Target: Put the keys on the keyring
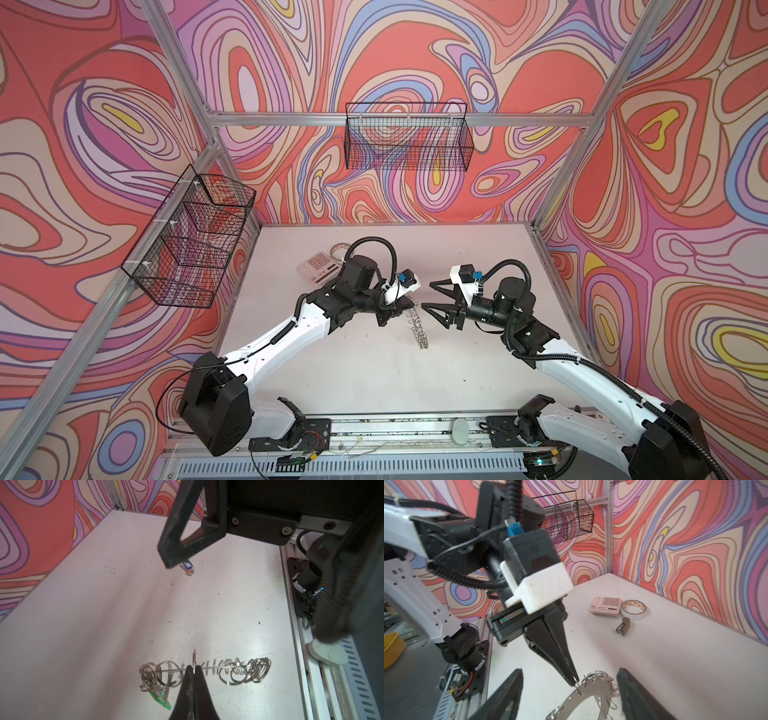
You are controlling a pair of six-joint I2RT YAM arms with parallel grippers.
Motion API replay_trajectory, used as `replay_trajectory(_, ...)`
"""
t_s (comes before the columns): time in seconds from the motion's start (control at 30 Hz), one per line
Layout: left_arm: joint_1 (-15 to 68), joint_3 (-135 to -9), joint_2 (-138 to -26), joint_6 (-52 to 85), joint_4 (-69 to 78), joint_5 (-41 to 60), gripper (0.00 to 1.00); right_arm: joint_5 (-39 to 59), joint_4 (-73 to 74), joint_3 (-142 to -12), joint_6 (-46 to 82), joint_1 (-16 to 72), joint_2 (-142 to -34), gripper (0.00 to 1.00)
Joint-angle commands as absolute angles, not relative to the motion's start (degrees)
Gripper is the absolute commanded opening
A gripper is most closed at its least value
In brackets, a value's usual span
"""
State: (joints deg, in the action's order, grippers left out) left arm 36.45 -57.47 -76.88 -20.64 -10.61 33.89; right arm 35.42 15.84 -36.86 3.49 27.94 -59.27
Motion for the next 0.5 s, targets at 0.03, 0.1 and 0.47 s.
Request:
replay_trajectory(0.03,36.7,-52.4,-71.9,-14.8,2.1,30.5,0.00,21.6,12.0,-39.0,9.6,28.1,-59.2,0.94)
replay_trajectory(0.1,36.7,-50.2,-70.9,-14.0,4.3,29.4,0.00,18.8,9.8,-39.7,11.5,28.1,-59.5,0.98)
replay_trajectory(0.47,38.2,-45.0,-68.0,-16.5,8.4,22.9,0.00,15.9,3.5,-39.6,16.1,28.0,-59.2,0.98)
